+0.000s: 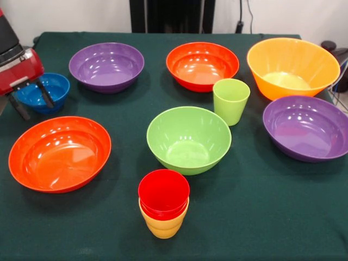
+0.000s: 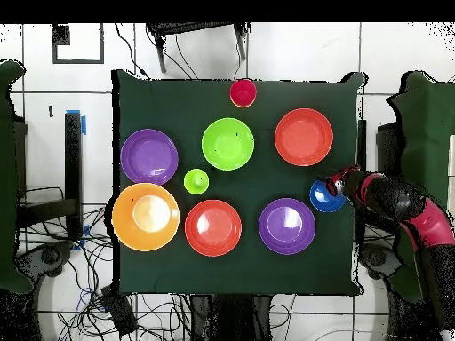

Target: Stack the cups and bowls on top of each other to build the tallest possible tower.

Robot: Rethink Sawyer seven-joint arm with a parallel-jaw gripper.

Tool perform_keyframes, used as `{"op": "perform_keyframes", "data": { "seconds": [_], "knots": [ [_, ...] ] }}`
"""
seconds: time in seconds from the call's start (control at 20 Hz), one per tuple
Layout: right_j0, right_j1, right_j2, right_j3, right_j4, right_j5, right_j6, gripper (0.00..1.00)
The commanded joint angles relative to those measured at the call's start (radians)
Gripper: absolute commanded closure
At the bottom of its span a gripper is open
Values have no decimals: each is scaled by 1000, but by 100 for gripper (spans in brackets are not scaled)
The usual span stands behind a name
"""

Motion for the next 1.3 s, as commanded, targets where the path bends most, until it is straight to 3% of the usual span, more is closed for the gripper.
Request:
{"op": "perform_keyframes", "data": {
  "seconds": [0.05, 0.25, 0.4, 0.75, 1.05, 1.3],
  "knots": [
    [56, -4, -28, -56, -69, 2, -172, 0],
    [46, -124, 10, 47, -27, 32, -123, 0],
    [47, -166, 22, 71, -6, 53, -110, 0],
    [49, -155, 8, 80, -3, 41, -118, 0],
    [8, -150, -10, 114, -18, 11, -121, 0],
    [-8, -98, -34, 96, -48, -15, -137, 0]
  ]
}}
